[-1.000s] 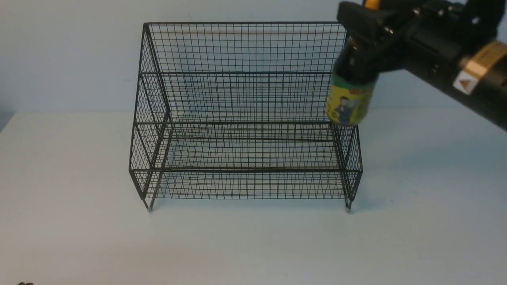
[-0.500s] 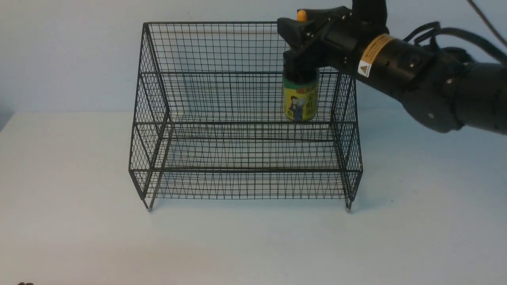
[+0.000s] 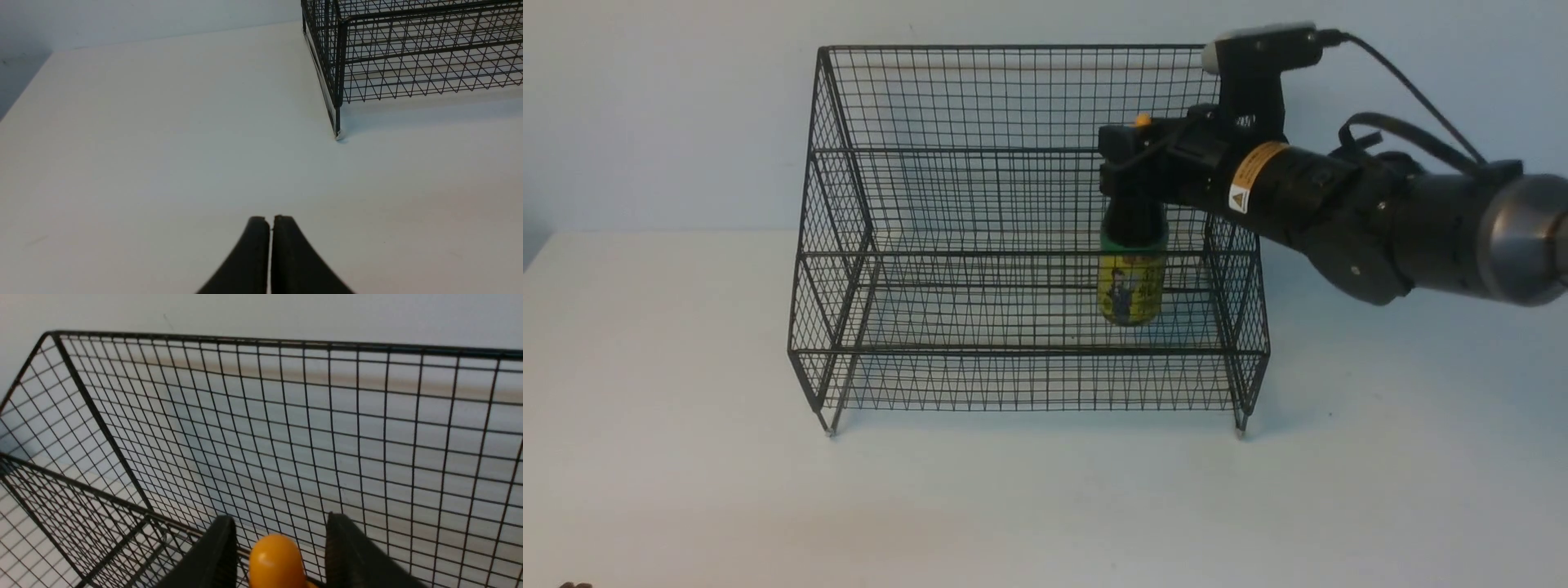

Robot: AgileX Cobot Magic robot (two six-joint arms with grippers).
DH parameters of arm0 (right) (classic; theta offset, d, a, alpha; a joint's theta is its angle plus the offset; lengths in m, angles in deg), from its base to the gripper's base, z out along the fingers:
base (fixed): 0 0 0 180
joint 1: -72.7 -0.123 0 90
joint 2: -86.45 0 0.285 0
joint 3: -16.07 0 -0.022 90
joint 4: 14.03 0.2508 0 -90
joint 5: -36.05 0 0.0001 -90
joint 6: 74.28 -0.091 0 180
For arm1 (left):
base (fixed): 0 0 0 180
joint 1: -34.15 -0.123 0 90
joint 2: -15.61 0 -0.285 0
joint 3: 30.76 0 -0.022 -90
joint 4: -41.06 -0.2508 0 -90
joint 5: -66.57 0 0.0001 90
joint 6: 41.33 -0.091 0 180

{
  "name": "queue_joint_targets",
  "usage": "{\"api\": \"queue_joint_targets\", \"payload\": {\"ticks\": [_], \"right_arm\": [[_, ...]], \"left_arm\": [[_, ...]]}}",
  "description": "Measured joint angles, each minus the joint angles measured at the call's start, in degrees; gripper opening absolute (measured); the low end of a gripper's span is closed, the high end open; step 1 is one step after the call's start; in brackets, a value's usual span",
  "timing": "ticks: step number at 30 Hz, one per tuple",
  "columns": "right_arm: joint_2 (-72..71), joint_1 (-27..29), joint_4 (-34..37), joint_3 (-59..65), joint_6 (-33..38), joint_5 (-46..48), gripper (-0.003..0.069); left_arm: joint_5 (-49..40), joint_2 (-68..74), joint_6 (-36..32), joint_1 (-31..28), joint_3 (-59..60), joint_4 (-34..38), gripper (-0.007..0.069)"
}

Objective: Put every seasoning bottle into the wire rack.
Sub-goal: Use the right arm to put the condiment bottle back on the shelf

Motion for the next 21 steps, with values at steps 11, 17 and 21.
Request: {"api": "queue_joint_targets", "payload": {"ticks": [11, 17, 21], "right_arm": [[0.24, 0.0, 0.13, 0.0, -1.66, -0.68, 0.0314], [-0.47, 0.0, -1.11, 0.1, -1.73, 0.17, 0.0435], [-1.89, 0.0, -2.14, 0.16, -1.79, 2.42, 0.0472]], "left_arm": [[0.0, 0.0, 0.0, 0.0, 0.0, 0.0, -0.0005], [0.0, 0.0, 0.0, 0.0, 0.0, 0.0, -0.0005], [0.0, 0.0, 0.0, 0.0, 0.0, -0.03, -0.0005]]}}
